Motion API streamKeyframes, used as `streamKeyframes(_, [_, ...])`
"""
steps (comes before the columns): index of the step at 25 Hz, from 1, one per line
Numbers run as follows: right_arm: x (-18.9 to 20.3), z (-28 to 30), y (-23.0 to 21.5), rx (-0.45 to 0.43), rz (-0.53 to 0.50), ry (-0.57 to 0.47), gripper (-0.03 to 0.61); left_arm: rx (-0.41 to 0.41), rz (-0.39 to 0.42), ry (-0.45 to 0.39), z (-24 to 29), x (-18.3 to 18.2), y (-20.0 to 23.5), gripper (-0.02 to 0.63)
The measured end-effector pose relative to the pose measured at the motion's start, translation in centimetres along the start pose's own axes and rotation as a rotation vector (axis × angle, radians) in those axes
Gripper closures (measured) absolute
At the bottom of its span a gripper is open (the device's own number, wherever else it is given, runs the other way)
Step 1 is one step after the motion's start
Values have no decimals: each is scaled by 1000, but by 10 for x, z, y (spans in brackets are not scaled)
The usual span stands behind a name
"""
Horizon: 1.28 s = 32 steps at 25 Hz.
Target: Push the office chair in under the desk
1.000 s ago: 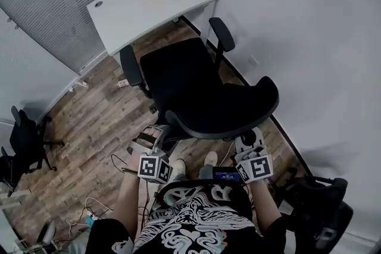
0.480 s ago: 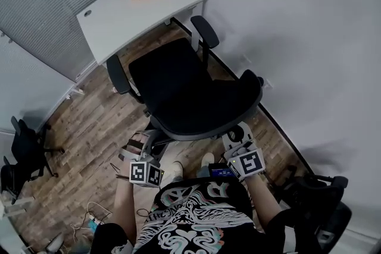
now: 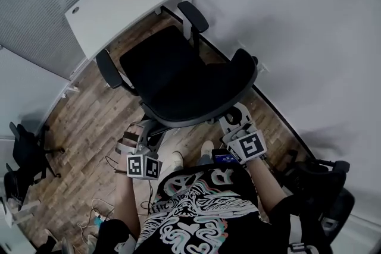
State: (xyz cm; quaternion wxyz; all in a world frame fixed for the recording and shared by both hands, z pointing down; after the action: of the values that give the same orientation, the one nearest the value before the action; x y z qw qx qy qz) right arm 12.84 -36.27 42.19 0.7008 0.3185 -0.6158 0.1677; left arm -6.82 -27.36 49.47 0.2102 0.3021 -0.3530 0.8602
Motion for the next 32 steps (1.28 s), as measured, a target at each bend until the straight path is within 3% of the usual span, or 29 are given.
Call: streamKeyframes(32, [13,19,-48,-114,-9,-70,520,-76,-65,36,34,-24,3,471])
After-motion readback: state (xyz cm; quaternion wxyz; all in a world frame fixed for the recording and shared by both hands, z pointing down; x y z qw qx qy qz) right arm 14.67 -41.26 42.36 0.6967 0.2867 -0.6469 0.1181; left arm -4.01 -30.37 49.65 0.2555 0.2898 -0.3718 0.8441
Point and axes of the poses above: the fingertips, and each gripper's own axes: z forward along the fingers, y to its left, x out of its underside, the point moved 5 cm from there along -z, backward along the fingers, and after that the axes turned 13 degrees about -z, right-handed, at the moved point
